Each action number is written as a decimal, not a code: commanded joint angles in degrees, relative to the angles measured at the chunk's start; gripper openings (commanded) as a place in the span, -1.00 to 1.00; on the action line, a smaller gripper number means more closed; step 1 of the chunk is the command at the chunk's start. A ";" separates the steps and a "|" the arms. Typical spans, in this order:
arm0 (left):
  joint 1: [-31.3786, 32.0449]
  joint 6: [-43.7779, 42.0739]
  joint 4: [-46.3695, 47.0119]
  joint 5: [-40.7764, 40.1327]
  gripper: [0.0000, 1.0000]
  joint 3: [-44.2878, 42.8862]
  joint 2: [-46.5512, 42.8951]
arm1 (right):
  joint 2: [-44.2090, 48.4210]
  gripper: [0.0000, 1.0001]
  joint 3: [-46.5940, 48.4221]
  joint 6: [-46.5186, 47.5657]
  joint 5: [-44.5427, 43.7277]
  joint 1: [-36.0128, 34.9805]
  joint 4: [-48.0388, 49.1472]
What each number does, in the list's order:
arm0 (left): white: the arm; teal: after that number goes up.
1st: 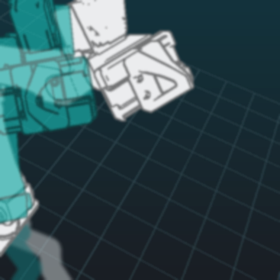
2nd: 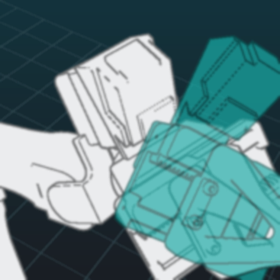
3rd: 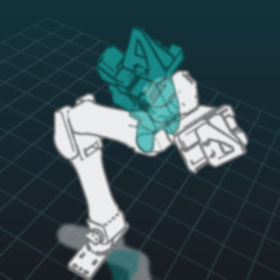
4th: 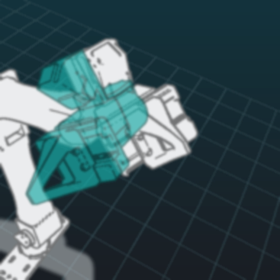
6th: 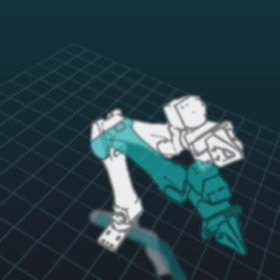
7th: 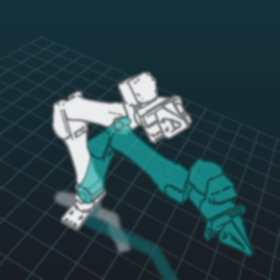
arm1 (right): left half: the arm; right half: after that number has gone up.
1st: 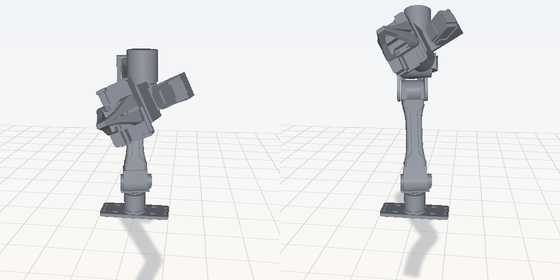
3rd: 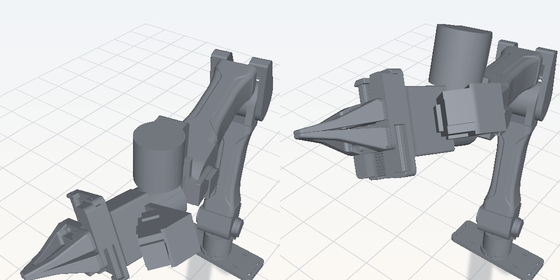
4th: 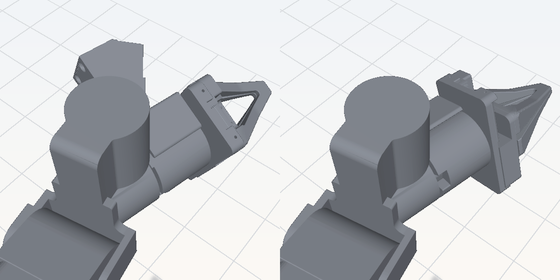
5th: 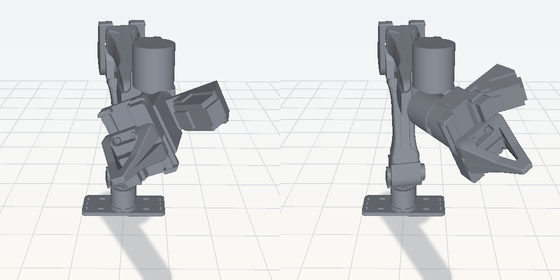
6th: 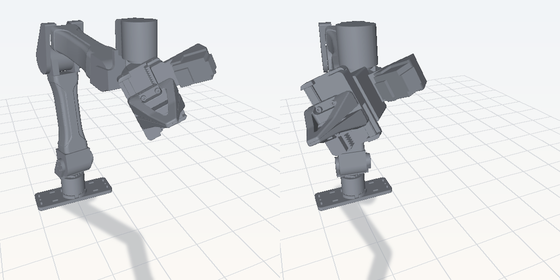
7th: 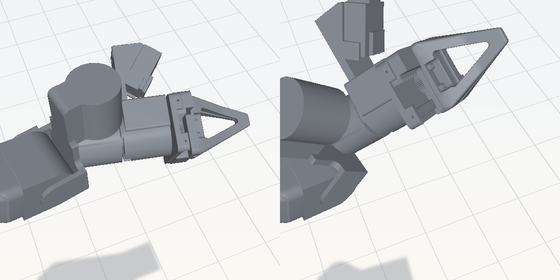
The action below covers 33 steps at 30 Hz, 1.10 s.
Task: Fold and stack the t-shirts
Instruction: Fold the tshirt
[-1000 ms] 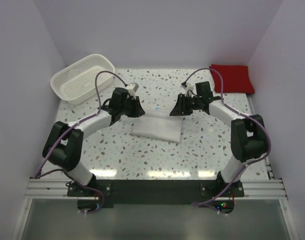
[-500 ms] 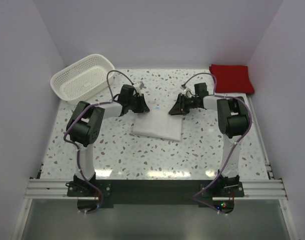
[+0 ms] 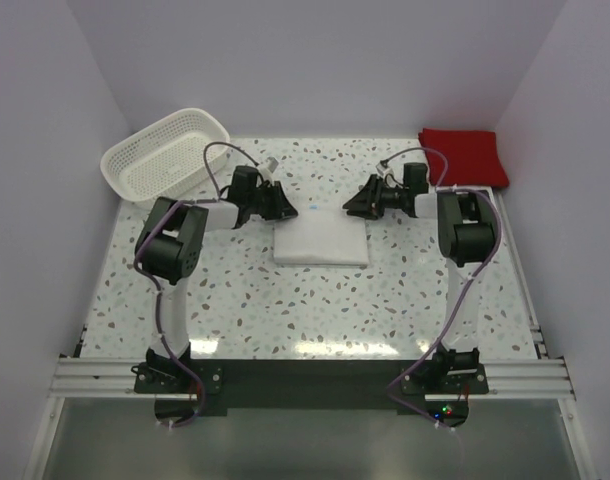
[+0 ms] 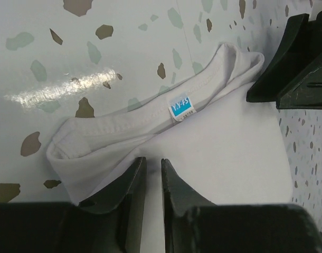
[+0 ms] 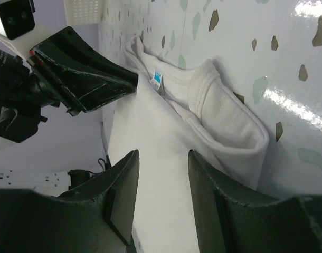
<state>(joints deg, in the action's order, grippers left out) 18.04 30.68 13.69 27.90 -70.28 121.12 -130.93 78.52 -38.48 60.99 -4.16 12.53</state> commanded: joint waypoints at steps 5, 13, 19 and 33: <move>-1.26 2.02 0.02 -0.48 -0.32 1.19 -9.05 | 12.80 -0.01 -5.21 -5.46 -2.63 0.39 7.06; 1.64 5.97 0.98 -0.74 -0.32 14.63 -23.46 | 23.52 -0.01 -20.84 -7.93 -1.75 -3.04 11.71; 7.88 8.34 4.49 -2.84 -0.41 25.97 -26.90 | 23.54 -0.08 -29.12 -5.65 -1.49 -7.09 15.93; 2.44 12.47 6.88 -8.31 -0.58 33.63 -23.38 | 17.11 -0.12 -27.20 4.46 -4.30 -1.37 7.16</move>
<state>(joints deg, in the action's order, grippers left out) 21.54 42.52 20.16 22.28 -38.54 99.22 -116.09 49.52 -40.71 60.34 -5.85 23.81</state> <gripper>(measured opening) 0.197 0.437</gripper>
